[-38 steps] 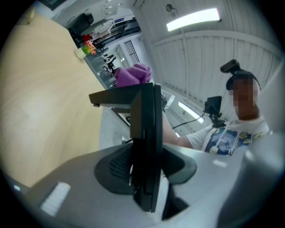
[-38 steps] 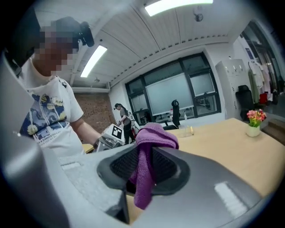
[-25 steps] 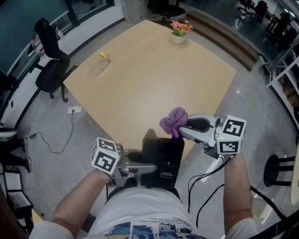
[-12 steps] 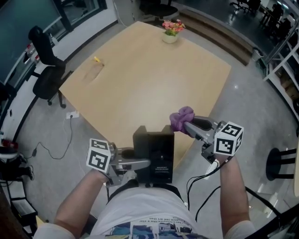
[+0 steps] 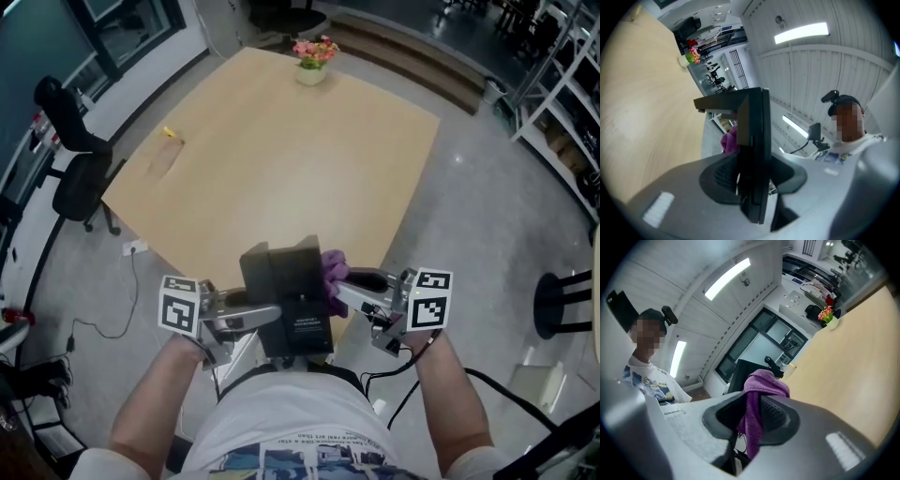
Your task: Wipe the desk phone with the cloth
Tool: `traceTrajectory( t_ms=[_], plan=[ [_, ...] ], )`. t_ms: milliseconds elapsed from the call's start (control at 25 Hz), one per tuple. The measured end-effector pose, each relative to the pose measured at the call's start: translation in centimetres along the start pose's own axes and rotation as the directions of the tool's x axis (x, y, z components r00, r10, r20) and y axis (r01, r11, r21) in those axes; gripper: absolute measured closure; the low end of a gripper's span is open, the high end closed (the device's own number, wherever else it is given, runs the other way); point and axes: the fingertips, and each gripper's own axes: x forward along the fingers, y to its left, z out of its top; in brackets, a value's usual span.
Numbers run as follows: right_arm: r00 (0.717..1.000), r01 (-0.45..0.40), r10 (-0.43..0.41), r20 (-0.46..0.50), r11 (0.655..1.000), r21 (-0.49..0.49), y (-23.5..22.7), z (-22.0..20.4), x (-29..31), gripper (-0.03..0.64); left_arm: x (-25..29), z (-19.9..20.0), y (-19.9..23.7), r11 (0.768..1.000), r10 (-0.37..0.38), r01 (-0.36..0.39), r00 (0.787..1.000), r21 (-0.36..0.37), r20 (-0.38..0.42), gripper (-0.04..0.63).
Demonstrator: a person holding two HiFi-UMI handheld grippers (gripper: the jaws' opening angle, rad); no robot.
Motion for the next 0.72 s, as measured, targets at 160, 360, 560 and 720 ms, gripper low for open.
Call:
traceTrajectory(
  t_ms=[160, 360, 560, 720],
  plan=[
    [1.000, -0.021, 0.022, -0.022, 1.000, 0.010, 0.6, -1.6, -0.6, 0.528, -0.1, 0.7, -0.1, 1.000, -0.007, 0.007, 1.000, -0.001, 0.004, 0.413],
    [0.992, -0.024, 0.023, -0.121, 1.000, -0.008, 1.3, -4.8, -1.5, 0.526, -0.3, 1.5, -0.1, 1.000, -0.008, 0.008, 1.000, 0.005, 0.007, 0.413],
    [0.982, -0.029, 0.025, -0.189, 0.999, -0.018, 1.2, -6.6, -2.1, 0.528, -0.4, 1.5, -0.3, 1.000, -0.014, 0.014, 1.000, 0.006, -0.001, 0.413],
    [0.996, 0.023, -0.026, -0.085, 0.999, -0.033, -0.2, -3.4, -1.7, 0.528, -0.2, 1.0, -0.6, 1.000, -0.029, 0.029, 0.999, 0.001, -0.014, 0.413]
  ],
)
